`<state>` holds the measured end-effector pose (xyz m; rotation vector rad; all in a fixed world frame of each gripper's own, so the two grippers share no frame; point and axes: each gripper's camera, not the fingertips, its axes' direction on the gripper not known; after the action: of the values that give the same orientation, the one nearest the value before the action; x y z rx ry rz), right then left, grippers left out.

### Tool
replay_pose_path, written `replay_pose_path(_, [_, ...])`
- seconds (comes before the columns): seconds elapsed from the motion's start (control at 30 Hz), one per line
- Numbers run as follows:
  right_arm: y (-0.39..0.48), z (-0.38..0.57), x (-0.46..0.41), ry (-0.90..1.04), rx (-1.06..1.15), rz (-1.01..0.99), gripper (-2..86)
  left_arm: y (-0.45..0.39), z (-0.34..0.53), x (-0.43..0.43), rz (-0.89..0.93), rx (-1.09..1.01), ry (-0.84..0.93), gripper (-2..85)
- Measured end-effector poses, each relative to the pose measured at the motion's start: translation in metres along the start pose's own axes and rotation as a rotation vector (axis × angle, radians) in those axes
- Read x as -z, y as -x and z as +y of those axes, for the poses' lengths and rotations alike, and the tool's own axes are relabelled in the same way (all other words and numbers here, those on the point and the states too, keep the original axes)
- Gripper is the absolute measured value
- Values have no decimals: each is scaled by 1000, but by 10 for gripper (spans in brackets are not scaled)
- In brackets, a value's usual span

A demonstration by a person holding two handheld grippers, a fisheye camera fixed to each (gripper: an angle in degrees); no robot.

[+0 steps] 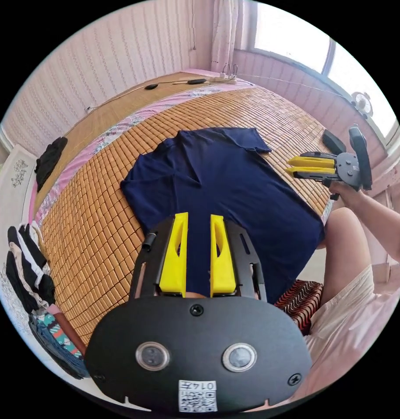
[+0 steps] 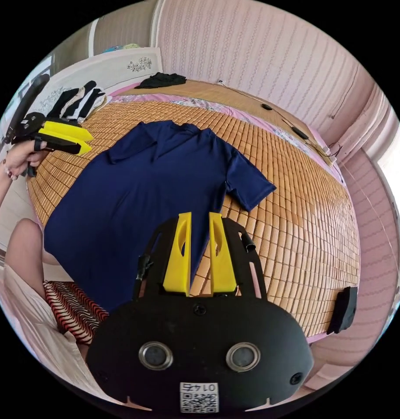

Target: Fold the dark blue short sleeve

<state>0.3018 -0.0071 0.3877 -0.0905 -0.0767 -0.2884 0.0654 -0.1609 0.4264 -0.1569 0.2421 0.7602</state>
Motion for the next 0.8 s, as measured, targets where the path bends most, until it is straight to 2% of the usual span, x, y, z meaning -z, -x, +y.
replay_pose_path(0.1, [-27,17,1,-29,-57,-28,68,-29,-40,-15,23,-75,31,90])
replay_pose_path(0.17, [-47,25,0,-47,-100,-35,69,-47,-73,-28,106,-135,21,93])
replay_pose_path(0.43, [-138,35,-27,-89,-284,-146,76,-62,-205,-91,330,-151,2,92])
replay_pose_path(0.57, [-157,33,-50,-78,-273,-166,77,-83,-283,-133,336,-191,41,87])
replay_pose_path(0.8, [-180,47,-77,-28,-308,-196,48,-130,-380,-196,224,-273,96,67])
